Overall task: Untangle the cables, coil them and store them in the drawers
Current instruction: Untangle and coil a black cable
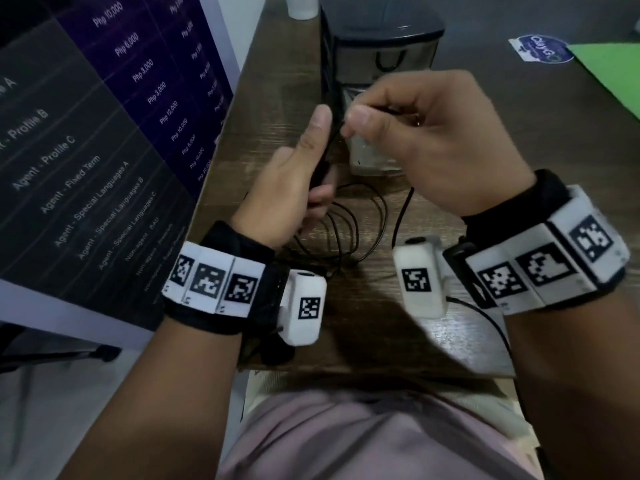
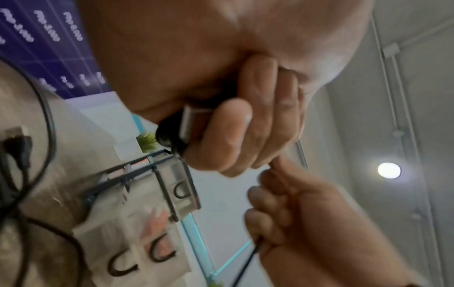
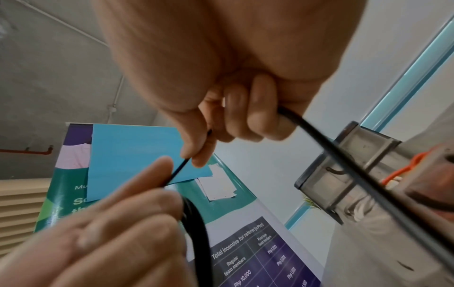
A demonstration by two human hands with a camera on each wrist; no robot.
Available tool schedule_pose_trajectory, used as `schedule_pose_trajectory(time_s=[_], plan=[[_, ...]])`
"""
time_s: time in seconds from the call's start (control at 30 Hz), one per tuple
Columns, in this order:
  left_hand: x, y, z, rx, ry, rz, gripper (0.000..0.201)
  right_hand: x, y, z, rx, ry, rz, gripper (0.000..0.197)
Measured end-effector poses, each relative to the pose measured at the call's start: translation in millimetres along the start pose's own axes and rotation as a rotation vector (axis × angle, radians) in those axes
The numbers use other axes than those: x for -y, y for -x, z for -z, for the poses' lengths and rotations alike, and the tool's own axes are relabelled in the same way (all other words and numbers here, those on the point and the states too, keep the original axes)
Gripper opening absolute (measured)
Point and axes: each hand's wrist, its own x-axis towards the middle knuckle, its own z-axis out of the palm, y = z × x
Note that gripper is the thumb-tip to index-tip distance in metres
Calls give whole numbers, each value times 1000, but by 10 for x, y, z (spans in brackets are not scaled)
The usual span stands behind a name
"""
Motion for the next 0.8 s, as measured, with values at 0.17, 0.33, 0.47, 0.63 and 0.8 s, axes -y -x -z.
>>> schedule_pose_trajectory(time_s=[0.17,0.33,0.47,0.63,0.8], plan=[[-36,22,6,249,356,-135,62,-124,-18,-102,-140,-72,17,13],[-139,8,50,250,644,-228,62,-224,1,-341,-10,-83,-64,22],[-214,-13,129,139,840,-334,51,-246,80,-420,124,-3,-140,24],[-236,-16,191,-88,860,-406,37,-180,124,-421,294,97,-146,26],[-141,-72,171,-387,467,-445,35,-89,174,-356,396,117,-152,24]])
